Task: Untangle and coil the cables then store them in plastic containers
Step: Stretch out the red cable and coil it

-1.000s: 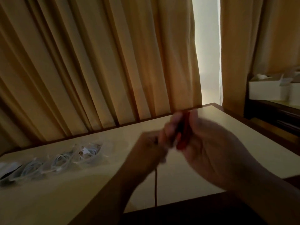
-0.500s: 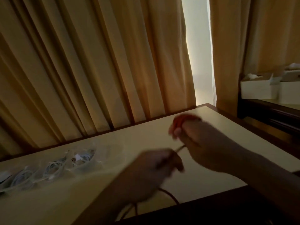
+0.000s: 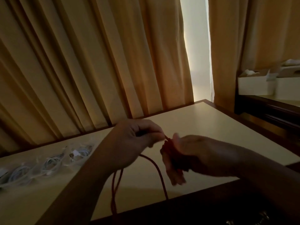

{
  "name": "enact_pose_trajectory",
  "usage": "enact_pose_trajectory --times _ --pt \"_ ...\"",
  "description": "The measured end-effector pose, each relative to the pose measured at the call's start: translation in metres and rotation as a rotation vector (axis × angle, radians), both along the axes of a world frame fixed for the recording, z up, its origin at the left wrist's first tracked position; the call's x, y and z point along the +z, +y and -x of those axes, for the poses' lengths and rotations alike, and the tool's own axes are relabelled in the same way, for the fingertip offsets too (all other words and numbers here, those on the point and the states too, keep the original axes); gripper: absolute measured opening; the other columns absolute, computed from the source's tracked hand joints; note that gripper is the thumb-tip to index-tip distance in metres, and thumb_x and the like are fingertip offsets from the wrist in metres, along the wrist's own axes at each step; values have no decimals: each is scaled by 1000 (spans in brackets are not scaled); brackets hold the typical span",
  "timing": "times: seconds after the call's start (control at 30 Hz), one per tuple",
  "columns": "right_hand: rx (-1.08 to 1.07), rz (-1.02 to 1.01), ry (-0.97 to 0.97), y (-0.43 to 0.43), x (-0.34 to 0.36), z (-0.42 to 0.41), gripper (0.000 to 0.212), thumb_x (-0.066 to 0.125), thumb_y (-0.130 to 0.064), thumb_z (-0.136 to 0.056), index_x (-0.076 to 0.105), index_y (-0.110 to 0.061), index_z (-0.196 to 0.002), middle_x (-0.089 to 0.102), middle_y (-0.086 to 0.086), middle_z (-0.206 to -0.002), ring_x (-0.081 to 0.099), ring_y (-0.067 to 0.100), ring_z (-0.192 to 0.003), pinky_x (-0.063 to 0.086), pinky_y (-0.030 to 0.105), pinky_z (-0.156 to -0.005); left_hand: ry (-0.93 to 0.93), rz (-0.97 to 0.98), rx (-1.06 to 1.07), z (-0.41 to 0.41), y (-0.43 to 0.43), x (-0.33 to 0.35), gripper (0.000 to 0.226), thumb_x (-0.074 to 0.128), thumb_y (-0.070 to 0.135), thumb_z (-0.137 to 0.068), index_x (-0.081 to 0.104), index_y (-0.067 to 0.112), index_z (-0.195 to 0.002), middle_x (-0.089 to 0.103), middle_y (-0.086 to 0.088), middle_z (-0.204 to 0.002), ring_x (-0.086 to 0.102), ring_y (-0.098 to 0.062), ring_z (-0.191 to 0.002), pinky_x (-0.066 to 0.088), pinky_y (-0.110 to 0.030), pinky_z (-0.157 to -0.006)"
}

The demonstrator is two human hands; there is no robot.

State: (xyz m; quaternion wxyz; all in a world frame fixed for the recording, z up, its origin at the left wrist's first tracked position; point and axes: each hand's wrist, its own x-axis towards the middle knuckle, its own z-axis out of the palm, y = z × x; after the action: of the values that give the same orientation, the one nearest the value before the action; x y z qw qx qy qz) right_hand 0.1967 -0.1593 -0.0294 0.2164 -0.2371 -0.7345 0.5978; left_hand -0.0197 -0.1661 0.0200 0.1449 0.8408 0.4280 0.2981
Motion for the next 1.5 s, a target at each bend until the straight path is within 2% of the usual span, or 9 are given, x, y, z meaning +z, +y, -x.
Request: enact_pose_trajectory --times 0.17,0.3,0.43,0.57,0.67,0.8,0.9,1.23,1.5 --pt "-6 115 706 -11 11 11 32 40 -30 -102 65 -9 -105 67 10 -94 67 23 -98 52 31 -92 -144 291 32 -10 8 -33 28 56 12 -103 76 28 -93 73 -1 -84 69 -13 -81 59 -39 -79" --pt "-735 -998 -23 17 8 3 34 33 -50 -97 59 -29 -103 65 -13 -95 63 2 -94 51 18 -79 299 447 -106 -26 -22 -43 10 65 36 -99 73 31 -104 72 15 -91 66 4 -82 51 -15 -73" --pt "-290 -401 -300 5 7 -9 54 24 -61 -93 65 -25 -99 69 -2 -90 64 3 -86 47 14 -74 -92 101 18 3 -7 -13 16 56 36 -97 71 31 -96 67 11 -84 63 -7 -76 51 -16 -66" --pt "182 123 274 -14 4 2 25 47 -27 -101 67 -12 -100 60 16 -84 62 29 -91 48 41 -91 -180 196 -29 -6 6 -30 16 63 18 -96 75 27 -88 75 3 -87 70 -15 -82 57 -31 -74" --pt "-121 197 682 -13 4 10 22 51 -27 -96 69 -14 -100 68 9 -92 68 25 -102 54 36 -94 -73 294 -35 -14 3 -50 17 61 22 -100 71 35 -97 72 18 -90 68 -1 -85 55 -27 -80" --pt "-610 -719 14 8 -4 13 9 55 -24 -100 60 -31 -104 67 -17 -95 63 -6 -97 49 10 -78 187 410 -70 -21 -20 -57 25 67 34 -97 53 52 -108 64 11 -95 63 -1 -84 53 -21 -73" --pt "-512 -864 -489 24 -21 17 21 55 -28 -102 53 -27 -123 58 -17 -108 54 -5 -99 41 11 -85 218 269 -16 -12 -23 -43 34 70 32 -91 55 55 -111 60 15 -96 57 2 -84 46 -12 -65" --pt "-553 -1031 -782 23 -7 -7 30 61 -32 -99 53 -24 -127 39 -23 -82 47 -3 -74 36 7 -61 -24 265 183 29 -20 -43 57 33 75 -84 71 46 -114 70 27 -99 63 8 -94 52 -31 -81" --pt "-731 -1185 -602 31 -11 -8 20 67 -31 -94 64 -12 -99 29 -26 -68 37 -6 -59 24 7 -57 -113 -174 341 43 -10 -72 18 65 29 -95 71 45 -92 62 21 -95 58 -2 -93 44 -17 -72"
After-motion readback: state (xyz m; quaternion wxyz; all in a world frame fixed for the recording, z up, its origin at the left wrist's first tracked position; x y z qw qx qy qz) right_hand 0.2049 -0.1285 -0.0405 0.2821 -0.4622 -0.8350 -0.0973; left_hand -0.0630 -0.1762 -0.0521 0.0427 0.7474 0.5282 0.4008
